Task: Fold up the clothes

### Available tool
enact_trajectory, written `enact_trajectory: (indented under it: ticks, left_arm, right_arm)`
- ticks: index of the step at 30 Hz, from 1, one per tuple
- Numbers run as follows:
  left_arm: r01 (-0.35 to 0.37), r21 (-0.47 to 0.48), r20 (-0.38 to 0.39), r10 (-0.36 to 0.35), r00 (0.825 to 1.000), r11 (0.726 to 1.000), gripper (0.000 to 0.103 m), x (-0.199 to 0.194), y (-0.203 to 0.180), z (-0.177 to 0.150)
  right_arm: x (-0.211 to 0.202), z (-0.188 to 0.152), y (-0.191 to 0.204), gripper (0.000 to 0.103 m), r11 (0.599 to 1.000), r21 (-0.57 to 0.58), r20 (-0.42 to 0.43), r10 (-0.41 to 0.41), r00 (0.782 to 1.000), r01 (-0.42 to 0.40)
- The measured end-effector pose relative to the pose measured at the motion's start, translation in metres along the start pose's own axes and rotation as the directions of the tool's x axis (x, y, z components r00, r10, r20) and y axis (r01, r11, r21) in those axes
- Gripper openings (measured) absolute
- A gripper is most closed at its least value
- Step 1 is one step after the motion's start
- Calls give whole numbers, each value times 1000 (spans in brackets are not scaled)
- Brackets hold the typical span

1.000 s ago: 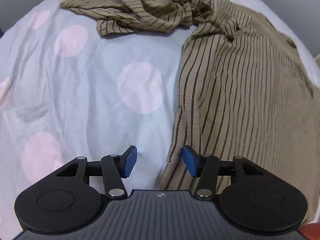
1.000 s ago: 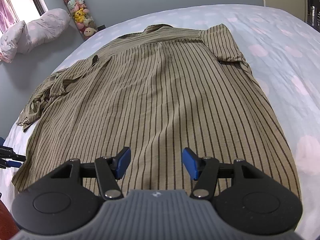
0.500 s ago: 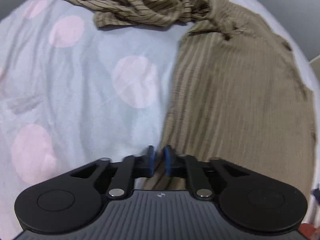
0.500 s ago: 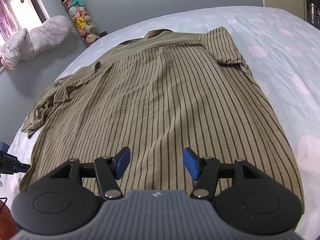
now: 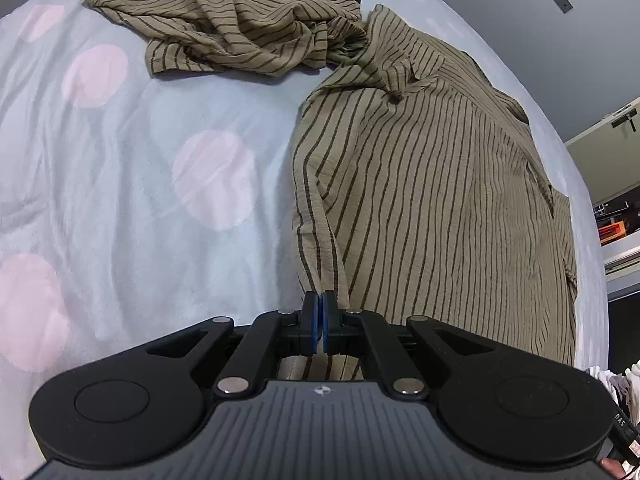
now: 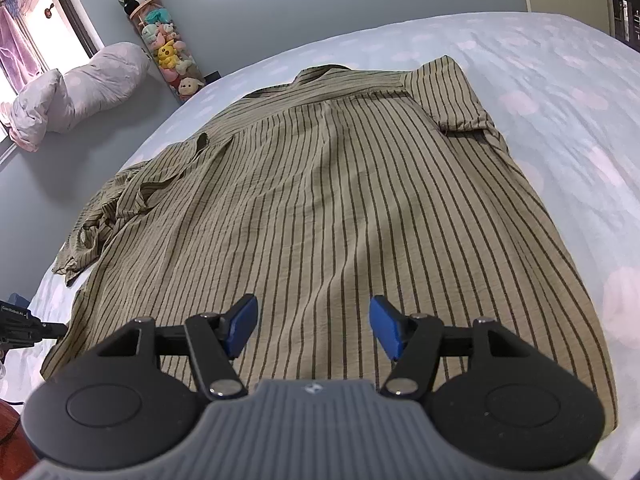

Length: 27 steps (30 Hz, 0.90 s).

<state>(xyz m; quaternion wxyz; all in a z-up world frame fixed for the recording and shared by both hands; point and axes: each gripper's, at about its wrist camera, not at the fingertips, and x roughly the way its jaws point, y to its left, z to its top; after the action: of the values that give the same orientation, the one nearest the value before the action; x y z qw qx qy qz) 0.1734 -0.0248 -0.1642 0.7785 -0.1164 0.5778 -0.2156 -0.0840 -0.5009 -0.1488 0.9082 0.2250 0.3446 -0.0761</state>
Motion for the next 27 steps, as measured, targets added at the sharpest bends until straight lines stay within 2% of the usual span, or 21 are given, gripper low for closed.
enact_trajectory:
  ticks: [4,7,8,13,15,16,17,20,23,27]
  left_arm:
    - [-109,-39,15,110,994,993,5,-4,7,-1]
    - [-93,-68,39,96,995,993,28,-11,12,-3]
    - [-95,-68,37,98,995,993,33,-10,12,-3]
    - [-170,-47,-40,169,985,984,34,4,12,-3]
    - [-171,-33,-55,169,984,985,33,6,10,-5]
    - [-163,-27,-54,161,985,986,23,6,9,-5]
    - [-155,-20,-54,154,987,988,9,5,8,-6]
    - [-113,-9,-30,113,993,994,1,0,4,-7]
    - [-67,29,2,66,998,997,1,-8,-7,-8]
    - [-19,116,57,12,998,993,0,-24,-34,-12]
  right_arm:
    - [0,0,-1,65,1000,5,-1,5,1000,-5]
    - [1,0,-1,65,1000,10,-3,8,1000,-8]
    - [1,0,-1,65,1000,9,-4,8,1000,-8]
    - [1,0,-1,66,1000,5,-5,7,1000,-6]
    - [0,-1,-1,66,1000,6,-2,7,1000,-7]
    - [0,-1,-1,66,1000,5,-2,8,1000,-8]
    - [0,-1,-1,66,1000,5,-3,8,1000,-8]
    - [0,-1,-1,66,1000,3,-5,7,1000,-7]
    - [2,0,0,66,1000,2,-21,-7,1000,7]
    - [7,3,6,66,996,-21,-75,-88,993,87]
